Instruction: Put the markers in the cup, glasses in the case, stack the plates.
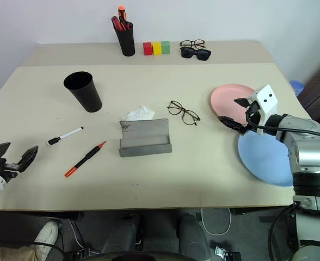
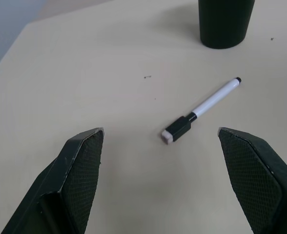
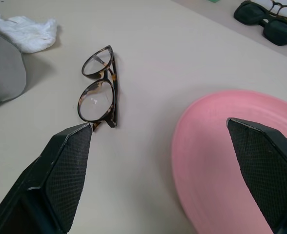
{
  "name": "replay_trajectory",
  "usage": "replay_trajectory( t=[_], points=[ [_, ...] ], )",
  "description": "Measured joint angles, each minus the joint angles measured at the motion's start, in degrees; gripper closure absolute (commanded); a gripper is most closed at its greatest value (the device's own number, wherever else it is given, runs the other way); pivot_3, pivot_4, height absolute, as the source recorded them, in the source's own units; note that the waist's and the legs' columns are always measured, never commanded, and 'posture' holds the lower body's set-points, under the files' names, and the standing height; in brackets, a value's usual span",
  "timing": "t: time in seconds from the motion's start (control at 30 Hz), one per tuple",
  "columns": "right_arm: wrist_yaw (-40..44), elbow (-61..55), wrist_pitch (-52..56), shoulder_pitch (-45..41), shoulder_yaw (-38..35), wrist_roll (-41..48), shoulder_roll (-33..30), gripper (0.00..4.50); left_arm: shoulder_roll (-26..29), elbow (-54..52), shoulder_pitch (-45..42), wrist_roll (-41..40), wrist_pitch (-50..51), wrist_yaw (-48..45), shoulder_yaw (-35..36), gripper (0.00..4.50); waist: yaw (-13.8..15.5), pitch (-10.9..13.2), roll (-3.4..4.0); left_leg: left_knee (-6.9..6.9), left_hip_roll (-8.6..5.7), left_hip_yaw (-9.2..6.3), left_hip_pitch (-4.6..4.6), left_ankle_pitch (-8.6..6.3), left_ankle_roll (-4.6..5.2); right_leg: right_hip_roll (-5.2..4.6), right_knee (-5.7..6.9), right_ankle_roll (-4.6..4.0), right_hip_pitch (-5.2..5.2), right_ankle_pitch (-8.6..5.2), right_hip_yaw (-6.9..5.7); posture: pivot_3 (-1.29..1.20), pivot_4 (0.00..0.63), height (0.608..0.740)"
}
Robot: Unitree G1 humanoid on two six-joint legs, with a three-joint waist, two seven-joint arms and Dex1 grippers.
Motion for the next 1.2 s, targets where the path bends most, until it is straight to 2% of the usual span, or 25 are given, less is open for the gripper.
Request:
replay_trajectory(
  t=[0.27, 0.47, 0.53, 0.6, 0.63, 0.93, 1.13, 1.2],
  points=[
    [-0.1, -0.3, 0.0, -1.9, 1.7, -0.4, 1.9, 0.0, -0.3, -0.3, -0.8, 0.0, 0.1, 1.0, -0.6, 0.68, 0.0, 0.0, 0.0, 0.0, 0.0, -0.01, 0.0, 0.0, 0.0, 0.02, 0.0, 0.01, 0.01, 0.0, -0.02, 0.0, 0.15, 0.74],
    [-0.8, -5.2, 0.9, -1.9, 5.2, -0.4, 6.1, 0.0, 0.5, -1.0, -3.4, 0.0, 1.7, 0.4, -4.8, 0.68, -0.1, 0.0, 0.01, 0.0, 0.0, -0.02, 0.01, 0.0, 0.0, 0.09, 0.02, 0.02, 0.0, 0.01, -0.02, 0.0, 0.15, 0.74],
    [-1.5, -7.2, 1.3, -1.9, 6.5, -0.7, 7.8, 0.0, 1.3, -1.7, -4.2, 0.0, 2.6, -0.3, -7.2, 0.68, -0.1, 0.0, 0.0, 0.01, 0.0, -0.03, 0.01, 0.0, 0.0, 0.11, 0.03, 0.02, 0.0, 0.01, -0.02, 0.0, 0.15, 0.74],
    [-2.5, -10.0, 1.9, -1.7, 8.3, -0.9, 9.9, 0.0, 3.6, -2.6, -5.1, -0.2, 4.6, -2.0, -10.8, 0.13, -0.1, 0.0, 0.0, 0.01, 0.0, -0.04, 0.01, 0.0, 0.0, 0.13, 0.06, 0.02, -0.01, 0.01, -0.02, 0.0, 0.15, 0.74],
    [-3.0, -11.8, 2.1, -1.6, 9.4, -0.9, 11.1, 0.0, 5.2, -2.9, -6.0, -0.6, 6.1, -3.1, -12.9, 0.04, -0.1, 0.0, 0.01, 0.01, 0.0, -0.05, 0.01, 0.0, 0.0, 0.15, 0.06, 0.02, -0.01, 0.01, -0.02, 0.0, 0.15, 0.74],
    [-5.8, -28.1, 6.1, 0.7, 18.4, -1.4, 17.1, 0.0, 11.9, -2.3, -19.9, 0.1, 21.3, -2.5, -26.8, 0.04, -0.2, 0.0, 0.01, 0.01, 0.0, -0.13, 0.0, 0.0, 0.0, 0.28, 0.09, 0.03, -0.03, 0.02, -0.04, 0.0, 0.15, 0.74],
    [-8.4, -30.7, 8.6, 0.7, 21.4, -1.4, 20.8, 0.0, 13.9, -1.2, -25.5, -0.9, 28.5, -6.2, -35.8, 0.04, -0.2, 0.0, 0.01, 0.01, 0.0, -0.14, 0.0, 0.0, -0.01, 0.32, 0.12, 0.02, -0.05, 0.01, -0.04, 0.0, 0.15, 0.74],
    [-8.9, -31.5, 9.2, 0.8, 21.7, -1.4, 21.4, 0.0, 14.2, -0.4, -27.1, -1.1, 31.4, -6.7, -37.2, 0.57, -0.2, 0.0, 0.0, 0.01, -0.02, -0.14, -0.01, 0.0, -0.01, 0.32, 0.12, 0.02, -0.05, 0.01, -0.04, 0.0, 0.15, 0.74]
  ],
)
